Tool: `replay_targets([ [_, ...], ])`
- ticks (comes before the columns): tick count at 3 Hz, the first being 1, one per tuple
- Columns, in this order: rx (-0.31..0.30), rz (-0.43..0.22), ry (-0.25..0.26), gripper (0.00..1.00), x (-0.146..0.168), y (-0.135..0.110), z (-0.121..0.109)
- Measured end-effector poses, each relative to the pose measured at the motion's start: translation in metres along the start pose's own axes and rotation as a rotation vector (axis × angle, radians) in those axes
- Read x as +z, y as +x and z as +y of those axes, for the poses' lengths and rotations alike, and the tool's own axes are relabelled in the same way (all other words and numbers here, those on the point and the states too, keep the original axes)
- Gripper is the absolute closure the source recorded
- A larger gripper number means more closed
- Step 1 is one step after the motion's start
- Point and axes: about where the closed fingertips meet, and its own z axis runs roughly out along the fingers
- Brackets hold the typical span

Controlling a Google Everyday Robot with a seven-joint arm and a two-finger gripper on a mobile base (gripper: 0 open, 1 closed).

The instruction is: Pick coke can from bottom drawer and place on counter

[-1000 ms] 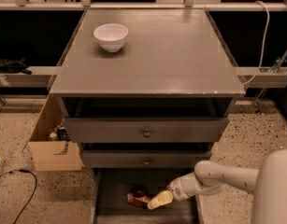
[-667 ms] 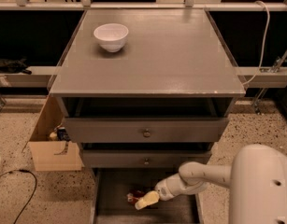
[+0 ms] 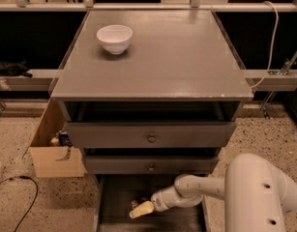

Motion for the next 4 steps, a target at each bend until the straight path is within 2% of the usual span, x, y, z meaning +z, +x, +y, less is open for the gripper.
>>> replay_targets([
  [1,-0.010,0.002,0.014,0.00,0.005,0.001,-0.002],
  [3,-0.078,0.040,0.101,0.00,0.045,0.009,-0.024],
  [4,-0.078,0.040,0.101,0.00,0.045,0.009,-0.024],
])
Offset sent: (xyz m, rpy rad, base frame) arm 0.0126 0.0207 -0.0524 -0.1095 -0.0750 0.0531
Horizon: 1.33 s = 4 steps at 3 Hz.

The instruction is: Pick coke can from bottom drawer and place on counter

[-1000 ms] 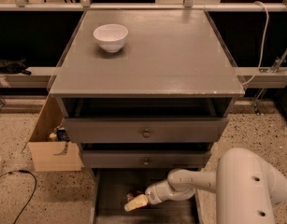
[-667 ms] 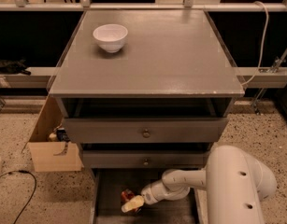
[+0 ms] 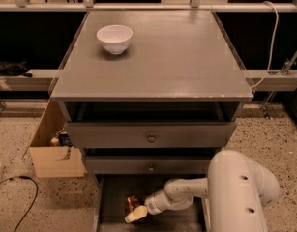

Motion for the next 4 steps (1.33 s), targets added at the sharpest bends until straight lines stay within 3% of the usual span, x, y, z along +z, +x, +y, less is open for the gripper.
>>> replay_targets([
  [1,-0.006,0.021,0.039,0.00,0.014,0.009,-0.001],
  [3,-0.003,0.029,0.064,0.00,0.010,0.008,-0.008],
  [4,0.000,0.056,0.127,0.00,0.001,0.008,-0.014],
])
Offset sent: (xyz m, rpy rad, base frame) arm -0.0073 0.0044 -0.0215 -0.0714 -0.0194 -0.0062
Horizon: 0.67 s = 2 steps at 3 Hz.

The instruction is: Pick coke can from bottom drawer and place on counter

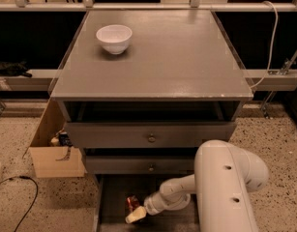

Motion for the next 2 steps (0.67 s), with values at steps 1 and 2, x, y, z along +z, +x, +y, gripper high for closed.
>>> replay_targets([
  [1,0.009,0.011,0.117,0.00,-0.0023,0.0032,-0.0075],
  [2,0.035,0.003,0.201,0.00,-0.0002,0.0083,-0.0155],
])
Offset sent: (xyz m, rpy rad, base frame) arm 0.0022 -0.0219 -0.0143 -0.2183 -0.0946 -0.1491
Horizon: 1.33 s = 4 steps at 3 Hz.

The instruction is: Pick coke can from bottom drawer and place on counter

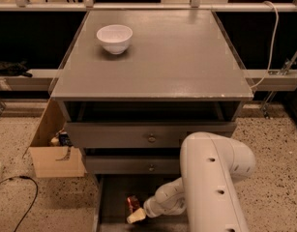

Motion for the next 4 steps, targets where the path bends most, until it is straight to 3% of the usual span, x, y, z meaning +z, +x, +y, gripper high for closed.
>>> replay_targets([
  [1,-0.002,0.004,-0.006,0.00,0.001,0.000,0.002],
  [4,-0.048,0.027,0.052,0.00,0.034,-0.005,0.035],
])
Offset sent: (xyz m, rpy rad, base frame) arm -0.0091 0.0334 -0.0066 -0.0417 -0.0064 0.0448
